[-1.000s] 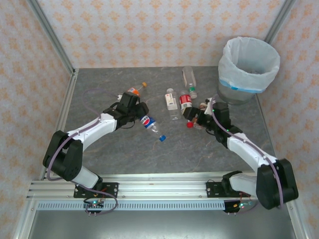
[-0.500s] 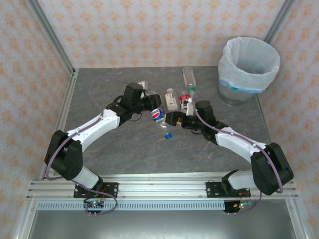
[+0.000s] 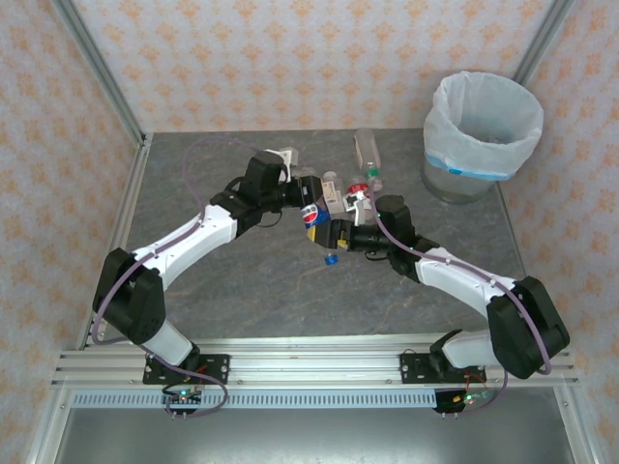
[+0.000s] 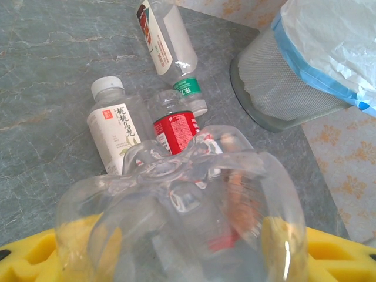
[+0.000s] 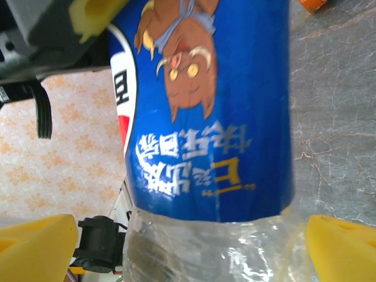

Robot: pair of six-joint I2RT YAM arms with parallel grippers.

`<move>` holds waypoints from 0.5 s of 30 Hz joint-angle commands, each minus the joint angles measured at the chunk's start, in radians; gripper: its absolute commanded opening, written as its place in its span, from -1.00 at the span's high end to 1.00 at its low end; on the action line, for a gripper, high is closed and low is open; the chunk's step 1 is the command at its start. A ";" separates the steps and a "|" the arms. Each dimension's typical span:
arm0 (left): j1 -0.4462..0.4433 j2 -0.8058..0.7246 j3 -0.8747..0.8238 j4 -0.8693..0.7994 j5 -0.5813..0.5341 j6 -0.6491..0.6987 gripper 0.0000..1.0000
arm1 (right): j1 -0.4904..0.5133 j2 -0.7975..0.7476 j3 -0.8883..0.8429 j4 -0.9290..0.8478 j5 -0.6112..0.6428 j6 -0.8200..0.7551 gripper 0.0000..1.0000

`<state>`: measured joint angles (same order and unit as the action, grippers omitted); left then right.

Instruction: Put the plastic bottles in the bin

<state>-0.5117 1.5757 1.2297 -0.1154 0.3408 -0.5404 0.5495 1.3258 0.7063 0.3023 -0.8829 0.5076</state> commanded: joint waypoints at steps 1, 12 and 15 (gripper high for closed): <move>-0.018 0.010 0.049 -0.008 -0.004 0.012 0.17 | 0.024 -0.007 0.050 -0.044 0.096 -0.060 -0.96; -0.027 0.022 0.069 -0.084 -0.046 0.011 0.17 | 0.062 0.039 0.115 -0.139 0.164 -0.142 -0.90; -0.029 0.024 0.070 -0.087 -0.055 0.012 0.16 | 0.084 0.061 0.142 -0.167 0.190 -0.153 -0.87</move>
<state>-0.5316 1.5932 1.2690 -0.1776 0.3126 -0.5404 0.6113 1.3724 0.8062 0.1696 -0.7208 0.3893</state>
